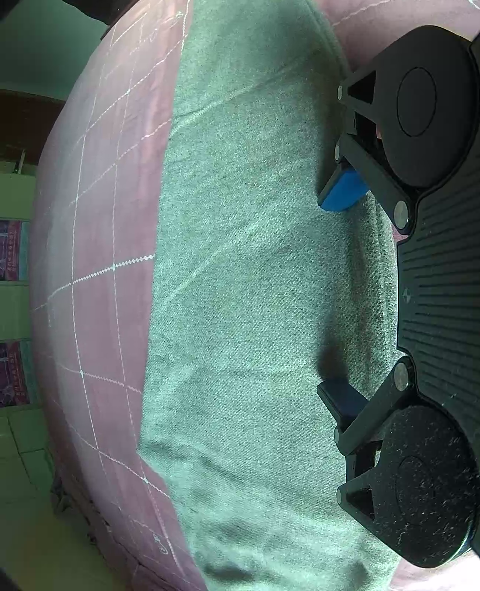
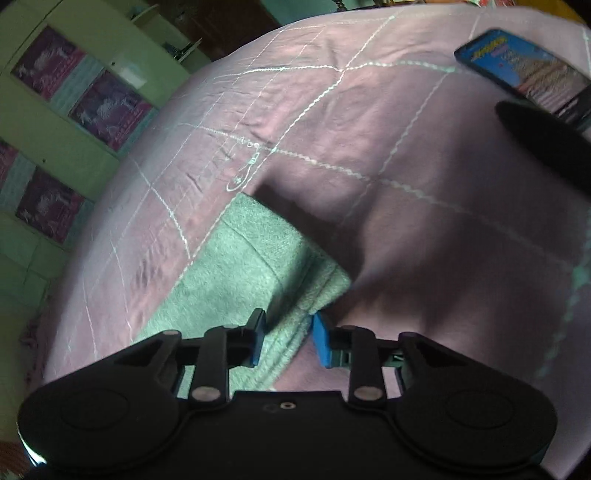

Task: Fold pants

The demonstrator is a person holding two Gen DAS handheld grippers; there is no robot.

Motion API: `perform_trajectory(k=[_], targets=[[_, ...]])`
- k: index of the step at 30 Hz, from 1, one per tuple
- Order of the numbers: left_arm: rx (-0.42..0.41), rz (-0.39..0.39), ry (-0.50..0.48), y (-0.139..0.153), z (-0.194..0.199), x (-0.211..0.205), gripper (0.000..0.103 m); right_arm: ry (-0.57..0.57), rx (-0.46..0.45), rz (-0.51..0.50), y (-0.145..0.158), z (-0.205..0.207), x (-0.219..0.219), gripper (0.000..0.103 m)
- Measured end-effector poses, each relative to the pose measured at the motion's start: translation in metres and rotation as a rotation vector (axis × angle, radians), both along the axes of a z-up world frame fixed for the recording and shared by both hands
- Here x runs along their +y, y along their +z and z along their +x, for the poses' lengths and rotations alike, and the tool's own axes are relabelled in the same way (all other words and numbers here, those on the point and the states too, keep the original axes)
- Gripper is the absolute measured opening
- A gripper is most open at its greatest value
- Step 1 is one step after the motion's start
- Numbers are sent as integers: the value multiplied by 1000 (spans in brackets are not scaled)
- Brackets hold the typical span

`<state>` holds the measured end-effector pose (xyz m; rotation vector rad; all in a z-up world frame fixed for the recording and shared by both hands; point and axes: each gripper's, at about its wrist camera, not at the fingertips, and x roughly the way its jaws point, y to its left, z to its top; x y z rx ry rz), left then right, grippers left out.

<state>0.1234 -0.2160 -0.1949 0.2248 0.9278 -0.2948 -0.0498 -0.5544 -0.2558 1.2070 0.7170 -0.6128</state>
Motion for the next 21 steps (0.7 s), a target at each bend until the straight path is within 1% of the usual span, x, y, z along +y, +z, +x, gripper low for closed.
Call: perform_trajectory(k=[1,2,3,4,5,6,8,9,10,11,12,14,15,16,17,18,20,21], targets=[[-2,3,1,-1,-1,-1,98,-16,-19,14,-5,2,0,27],[-3,6,1,-1,-1,-1,98,-22,-28,17,-9,5,1,18],[-3,7,2,-1,-1,-1,98,-17,-26,11,-10,7,2,14],[0,6,7,0,-2,-1,98,-12,-25,-1,-8,9,4,11],[-1,4,11,3,-2,-1,98,-9,-38,-34,1,9,5,10],[-8,5,9,5,-3,-2,98,3,-73,-101,18,10,9,10],[-39,1,-9,11,-8,-8,98,55,-141,-265,60,13,18,10],[-54,-2,-15,15,-10,-12,98,62,-161,-313,73,13,20,10],[-53,-8,-28,16,-11,-17,98,69,-145,-343,76,15,18,10],[-38,-10,-46,14,-11,-22,98,85,-92,-348,68,18,15,10],[-19,-3,-60,12,-9,-27,98,91,-30,-319,53,21,10,10],[-12,11,-58,10,-9,-32,98,104,85,-220,19,27,6,12],[-12,1,-60,11,-9,-34,98,103,99,-200,11,28,8,14],[-9,-10,-67,14,-7,-37,98,95,86,-197,11,27,10,15],[-7,-21,-73,17,-5,-42,98,86,66,-193,13,25,10,21],[-7,-31,-77,21,-3,-49,98,73,55,-186,14,22,9,24],[8,-47,-78,23,5,-63,98,30,20,-132,11,13,4,26],[32,-40,-73,21,11,-71,98,11,11,-101,7,10,3,26]])
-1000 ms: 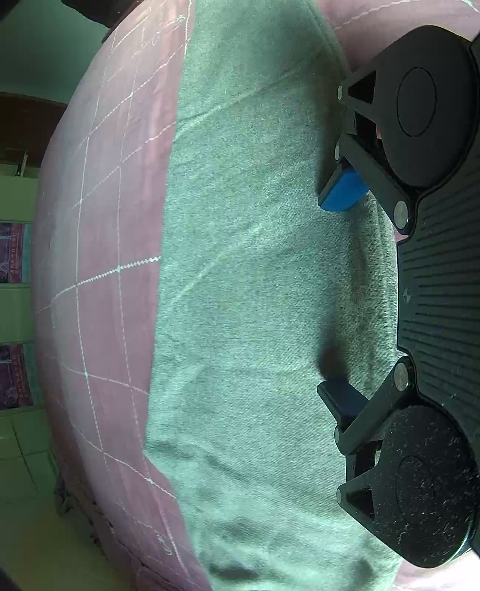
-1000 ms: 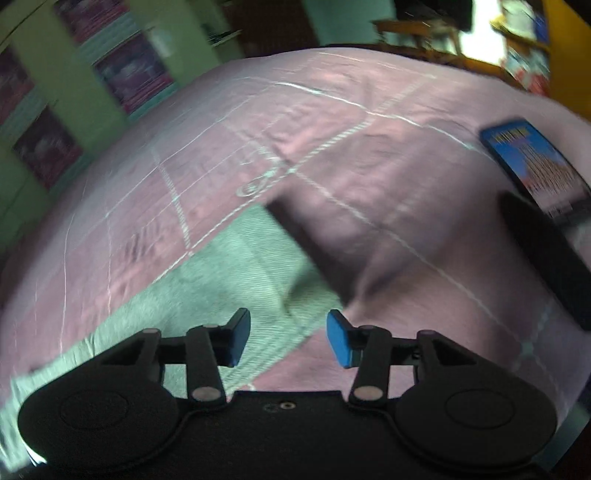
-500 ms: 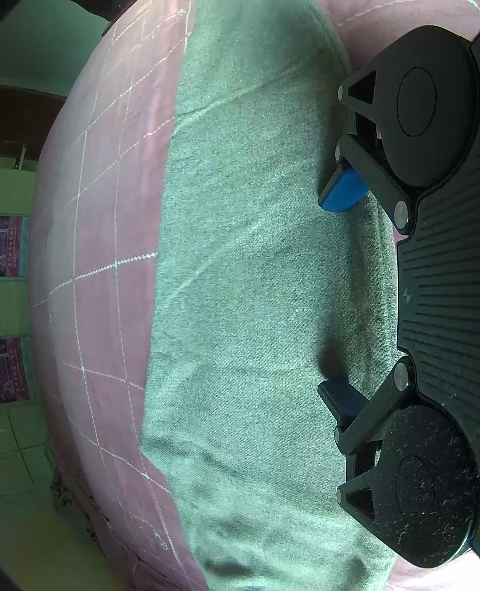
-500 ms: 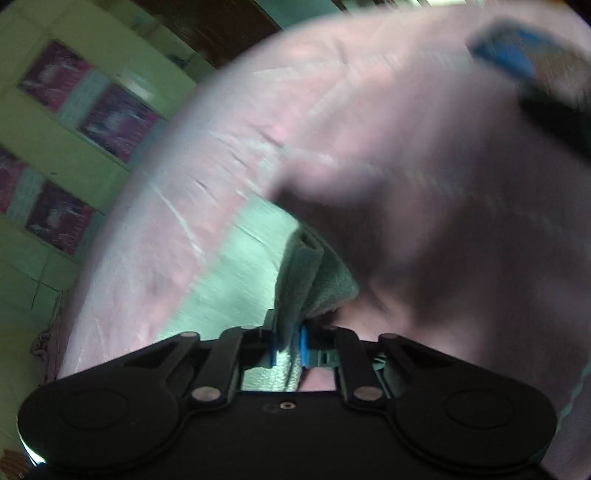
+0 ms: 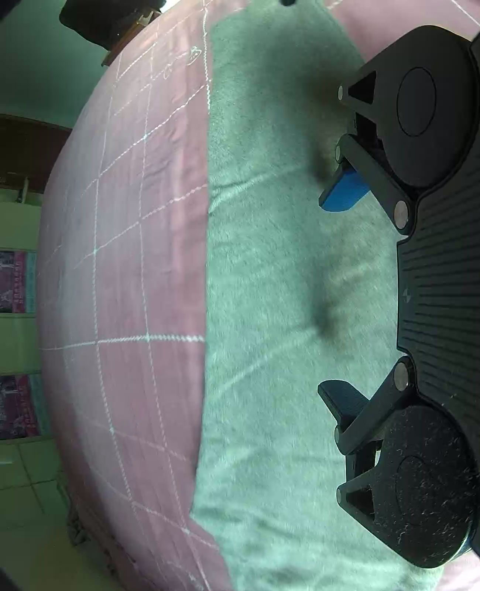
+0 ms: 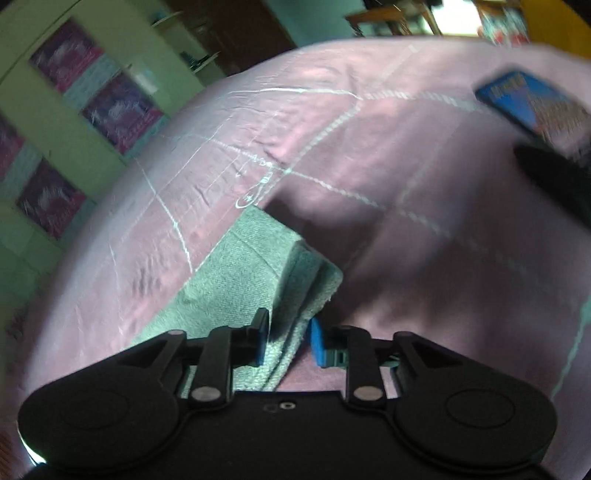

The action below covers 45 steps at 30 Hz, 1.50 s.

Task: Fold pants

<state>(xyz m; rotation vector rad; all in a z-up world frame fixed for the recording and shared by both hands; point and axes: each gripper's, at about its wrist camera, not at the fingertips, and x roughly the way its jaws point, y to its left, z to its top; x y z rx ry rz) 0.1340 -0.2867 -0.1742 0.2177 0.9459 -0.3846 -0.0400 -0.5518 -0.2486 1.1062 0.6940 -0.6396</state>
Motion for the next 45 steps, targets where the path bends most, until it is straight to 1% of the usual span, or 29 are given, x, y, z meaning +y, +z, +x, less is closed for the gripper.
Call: perform_trajectory(k=[1,2,3,5,7,8,9,11,13,14,15,16,18,19,22,25,27,29,32,35,37,38,39,40,41,42,43,44,45], targets=[[26,14,5,-5,4,-6,98,-8,-4,22,-3,-2,2,26],[52,29,8,-12,6,-11,98,-3,-5,24,-3,-4,5,26],[62,48,10,-19,6,-15,98,8,3,12,-2,-1,8,26],[46,73,12,-26,3,-19,98,21,2,12,-1,3,8,26],[41,79,25,-28,3,-22,100,17,-26,49,-5,3,6,19],[38,83,27,-30,3,-22,101,25,-14,38,-7,6,6,13],[38,86,31,-31,4,-22,103,44,13,14,-9,8,7,10],[49,81,36,-30,7,-22,103,44,29,4,-10,11,9,11],[52,85,30,-28,8,-22,103,22,13,-2,1,11,10,10],[55,84,29,-26,9,-22,103,29,0,-31,7,11,12,10],[60,78,31,-23,10,-19,103,52,22,-66,10,14,14,10],[66,67,34,-19,11,-16,101,67,50,-72,9,17,14,10],[59,55,46,-12,11,-6,99,36,29,-57,13,14,13,9],[47,55,46,-9,10,0,98,43,20,-83,22,14,17,9],[9,55,52,-1,11,21,97,114,-7,-180,50,30,33,9],[-13,33,75,8,14,51,96,193,-70,-262,82,52,58,9],[-20,17,110,13,18,76,95,277,-113,-307,102,71,84,9],[-18,4,155,15,24,104,95,374,-157,-330,116,89,115,9],[-11,0,232,13,31,145,95,525,-208,-352,128,114,168,10],[11,-4,313,8,38,182,95,661,-232,-322,121,137,220,10],[37,-19,351,2,41,201,95,753,-208,-288,104,149,250,13],[53,-31,362,-1,42,208,95,810,-176,-255,92,155,264,20],[71,-51,367,-3,43,214,95,855,-119,-216,77,161,275,26],[90,-79,368,-4,43,219,95,887,-53,-185,63,164,285,26],[105,-113,368,-5,44,223,96,892,-48,-193,57,162,287,27],[116,-146,365,-6,44,224,96,885,-67,-202,58,158,286,28],[130,-176,361,-6,45,225,96,880,-71,-182,59,156,281,28],[149,-212,355,-6,44,225,96,873,-78,-154,63,155,273,31],[172,-256,349,-6,45,223,96,864,-101,-132,68,151,266,33]])
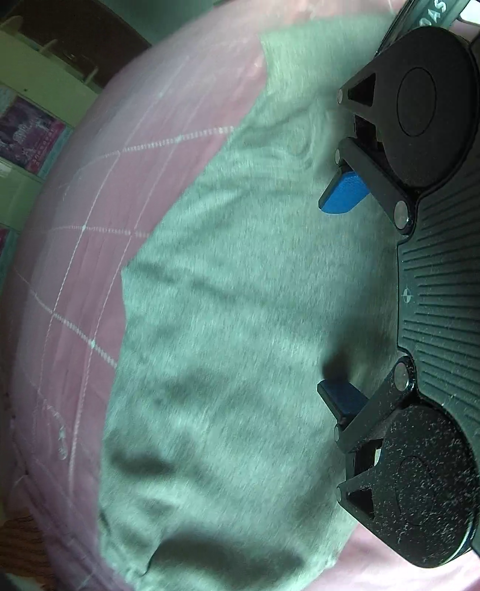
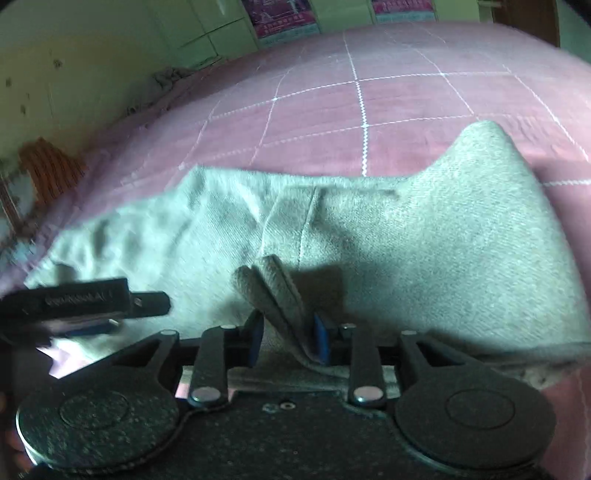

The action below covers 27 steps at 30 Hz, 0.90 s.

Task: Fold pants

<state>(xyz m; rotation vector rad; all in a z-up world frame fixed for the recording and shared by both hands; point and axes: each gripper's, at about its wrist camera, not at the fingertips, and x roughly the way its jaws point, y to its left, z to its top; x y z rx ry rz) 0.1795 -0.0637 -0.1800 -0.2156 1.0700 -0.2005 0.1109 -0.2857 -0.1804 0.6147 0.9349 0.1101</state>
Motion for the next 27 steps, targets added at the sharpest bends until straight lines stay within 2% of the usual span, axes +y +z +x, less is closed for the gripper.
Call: perform_trajectory(k=[1,3,5,10,11,13,15,18,19,22,24,27], targets=[[15,-50,-5,0,1,-1,96,-15,-26,18,8,-6,-4,33],[42,-155,-14,0,1,-6,96,-59,-84,4,23,-21,-22,44],[71,-232,-18,-2,0,-13,96,-105,-126,-16,32,-34,-38,47],[124,-305,-46,-16,-3,-42,95,-218,-133,-23,31,-57,-72,49],[123,-306,-46,-18,-4,-47,92,-241,-128,-15,28,-62,-78,50],[142,-330,-59,-25,-4,-58,56,-280,-123,7,21,-70,-86,51],[146,-325,-43,-31,-4,-67,49,-311,-120,15,15,-78,-92,53],[145,-321,3,-34,-4,-70,20,-348,-112,20,7,-88,-98,53],[133,-324,17,-31,-5,-69,18,-360,-109,26,5,-91,-99,53],[19,-303,-5,1,-12,-63,18,-392,-94,-18,2,-93,-106,53],[-38,-331,-13,26,-10,-50,18,-409,-90,-56,3,-87,-110,44],[-120,-268,-29,49,-10,-26,18,-394,-87,-81,6,-73,-112,39]])
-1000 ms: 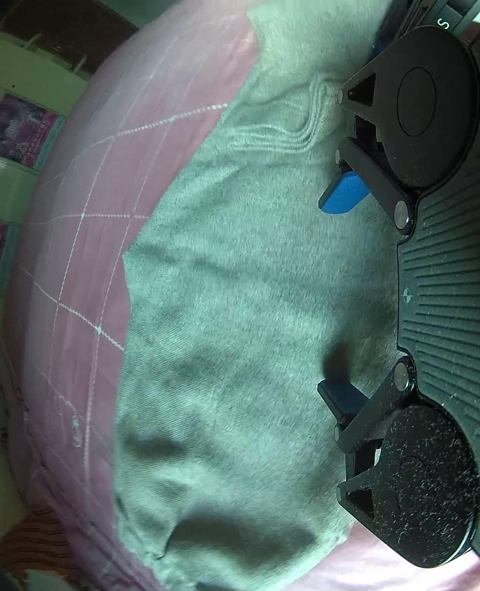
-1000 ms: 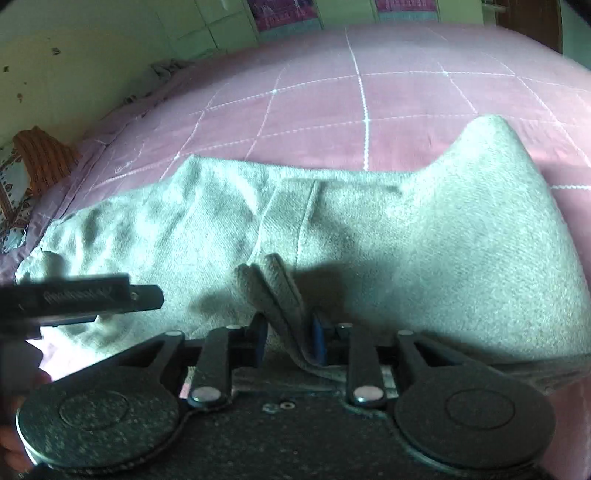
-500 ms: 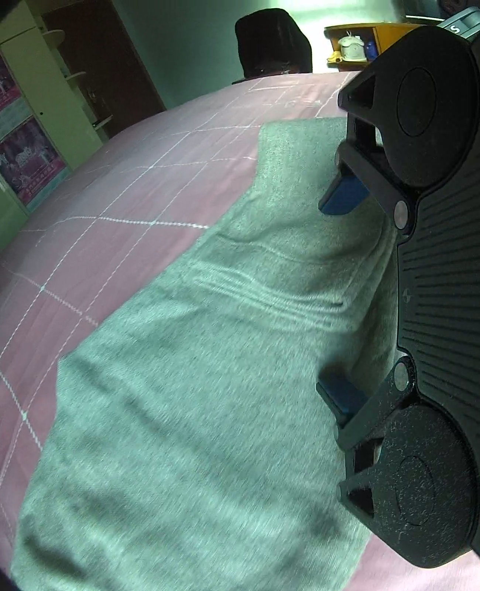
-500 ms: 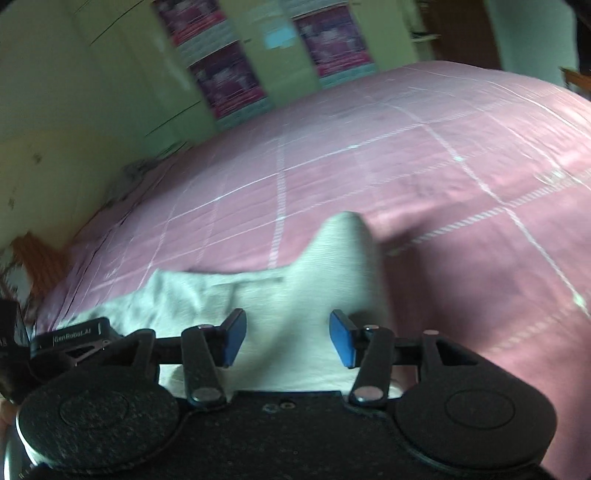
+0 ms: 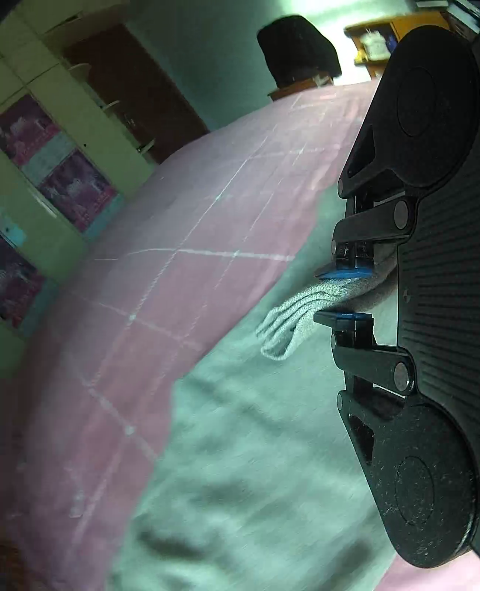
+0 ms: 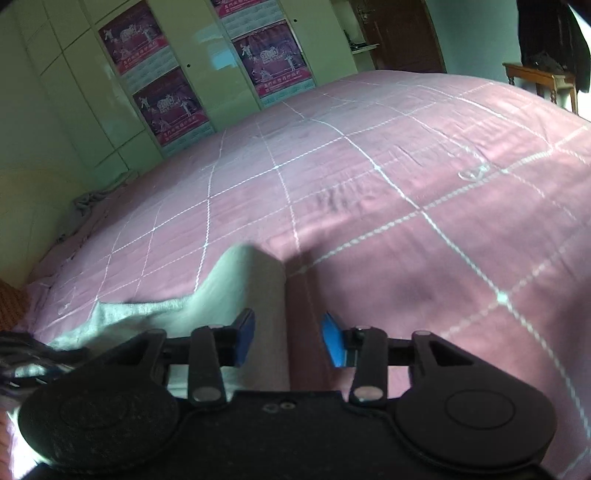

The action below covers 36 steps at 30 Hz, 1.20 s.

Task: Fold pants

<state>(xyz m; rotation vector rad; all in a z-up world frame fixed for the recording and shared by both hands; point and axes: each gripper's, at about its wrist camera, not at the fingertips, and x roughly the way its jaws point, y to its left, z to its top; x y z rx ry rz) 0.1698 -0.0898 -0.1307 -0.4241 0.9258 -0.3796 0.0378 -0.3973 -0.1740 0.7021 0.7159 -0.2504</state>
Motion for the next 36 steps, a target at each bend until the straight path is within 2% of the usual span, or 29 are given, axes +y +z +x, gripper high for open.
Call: perform_trajectory(k=[2,5,6,7,9,10,11,13,15,17,21,22,24,26,30,32,33,35,36], targets=[[15,74,-3,-10,-1,15,18,48,2,-29,1,12,10,37],[68,246,-12,-49,-7,21,18,133,19,-48,-2,31,35,35],[84,300,-33,-64,-8,20,25,158,29,-56,-5,36,44,35],[50,309,-33,-67,-12,20,28,187,50,-69,-9,41,55,35],[51,309,0,-59,-15,23,32,275,153,-82,-30,53,75,35],[39,296,23,-50,-16,26,32,307,168,-130,-33,55,83,35],[-3,277,35,-36,-17,27,32,332,168,-173,-30,55,86,35],[-62,276,9,-18,-11,22,32,333,160,-149,-22,58,80,35],[-51,278,-45,-11,6,4,33,300,118,-123,-13,63,71,36],[-40,309,-83,-16,19,-17,34,289,112,-163,-6,77,71,38],[16,387,-132,-48,38,-49,42,278,133,-213,-7,114,72,38],[27,405,-136,-59,41,-51,42,278,151,-219,-12,122,73,38],[-11,454,-154,-64,37,-58,42,314,228,-215,-34,133,75,39],[-25,496,-160,-63,32,-66,42,350,230,-240,-46,133,78,38],[-37,478,-169,-61,10,-57,42,378,257,-257,-35,134,80,40],[-58,471,-179,-61,-5,-50,42,372,189,-241,-28,118,87,39],[-67,472,-183,-61,-12,-48,42,398,194,-243,-33,112,94,40],[-74,474,-186,-61,-22,-45,42,433,175,-346,-41,96,112,40],[-74,474,-186,-60,-26,-43,42,428,175,-358,-41,92,115,40]])
